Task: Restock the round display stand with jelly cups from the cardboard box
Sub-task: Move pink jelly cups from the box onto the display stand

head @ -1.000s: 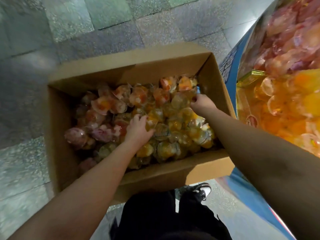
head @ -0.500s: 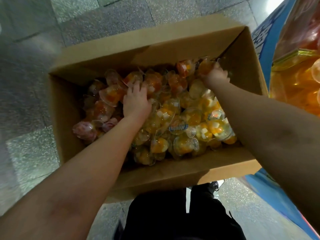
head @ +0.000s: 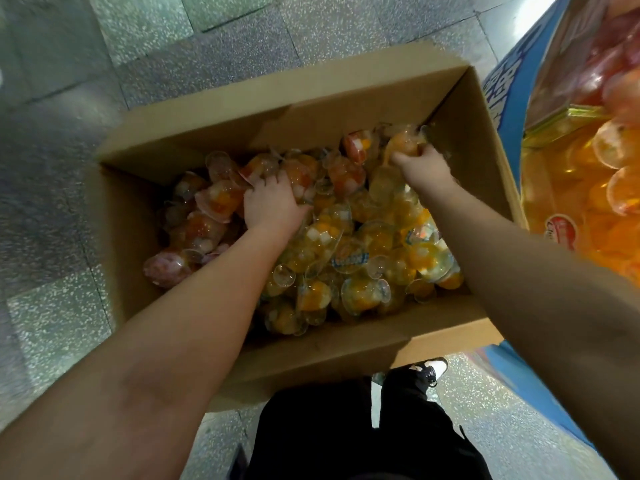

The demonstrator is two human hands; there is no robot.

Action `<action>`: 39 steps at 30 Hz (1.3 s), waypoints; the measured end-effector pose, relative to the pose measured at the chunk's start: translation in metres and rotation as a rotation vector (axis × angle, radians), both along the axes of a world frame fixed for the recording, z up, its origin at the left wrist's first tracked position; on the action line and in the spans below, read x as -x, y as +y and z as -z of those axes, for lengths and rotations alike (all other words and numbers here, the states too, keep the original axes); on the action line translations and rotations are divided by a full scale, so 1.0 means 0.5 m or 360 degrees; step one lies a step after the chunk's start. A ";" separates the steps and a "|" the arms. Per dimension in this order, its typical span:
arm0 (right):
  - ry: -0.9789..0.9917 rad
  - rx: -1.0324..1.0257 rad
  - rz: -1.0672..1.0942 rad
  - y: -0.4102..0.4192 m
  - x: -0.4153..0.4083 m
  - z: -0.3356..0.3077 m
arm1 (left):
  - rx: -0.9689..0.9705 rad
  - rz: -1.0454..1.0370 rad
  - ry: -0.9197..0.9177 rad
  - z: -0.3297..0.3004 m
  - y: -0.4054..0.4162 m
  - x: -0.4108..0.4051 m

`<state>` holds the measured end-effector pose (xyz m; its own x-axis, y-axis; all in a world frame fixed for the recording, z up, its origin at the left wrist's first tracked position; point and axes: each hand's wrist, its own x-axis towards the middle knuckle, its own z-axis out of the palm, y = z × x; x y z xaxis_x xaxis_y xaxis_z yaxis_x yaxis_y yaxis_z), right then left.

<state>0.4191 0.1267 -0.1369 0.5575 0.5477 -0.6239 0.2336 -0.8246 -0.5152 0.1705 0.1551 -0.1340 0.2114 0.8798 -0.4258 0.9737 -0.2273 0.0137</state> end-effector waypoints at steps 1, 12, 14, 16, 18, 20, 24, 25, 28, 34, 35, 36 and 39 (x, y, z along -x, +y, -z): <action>0.0094 -0.0069 0.0040 -0.022 0.009 -0.014 | -0.0022 0.0010 0.0041 -0.003 0.001 -0.009; 0.0646 -0.0294 0.0158 -0.252 0.017 -0.143 | 0.0272 -0.0755 -0.0627 -0.142 -0.035 -0.028; 0.0660 -0.0296 0.0152 -0.286 -0.003 -0.180 | 0.0493 -0.0988 -0.0972 -0.176 -0.079 -0.025; 0.0744 -0.0298 0.0147 -0.325 -0.030 -0.222 | 0.0771 -0.1196 -0.1446 -0.216 -0.141 -0.040; 0.0879 -0.0377 0.0157 -0.369 -0.055 -0.266 | 0.1007 -0.1199 -0.1787 -0.257 -0.210 -0.070; 0.0986 -0.0463 0.0183 -0.417 -0.080 -0.305 | 0.1232 -0.1166 -0.2066 -0.290 -0.274 -0.106; 0.1150 -0.0663 0.0262 -0.519 -0.139 -0.361 | 0.1365 -0.0957 -0.2293 -0.343 -0.376 -0.214; 0.1165 -0.0708 0.0289 -0.548 -0.158 -0.370 | 0.1322 -0.0846 -0.2255 -0.357 -0.397 -0.243; 0.1180 -0.0750 0.0433 -0.640 -0.211 -0.405 | 0.1228 -0.0375 -0.2094 -0.391 -0.448 -0.327; 0.1178 -0.0922 0.0591 -0.809 -0.312 -0.439 | 0.1065 -0.0055 -0.1828 -0.415 -0.559 -0.484; 0.1165 -0.0946 0.0618 -0.835 -0.324 -0.441 | 0.1018 -0.0005 -0.1747 -0.414 -0.579 -0.509; 0.1151 -0.0957 0.0663 -0.860 -0.337 -0.440 | 0.0971 0.0049 -0.1654 -0.416 -0.599 -0.532; 0.1130 -0.0999 0.0840 -0.935 -0.371 -0.434 | 0.1033 0.0274 -0.1591 -0.431 -0.658 -0.599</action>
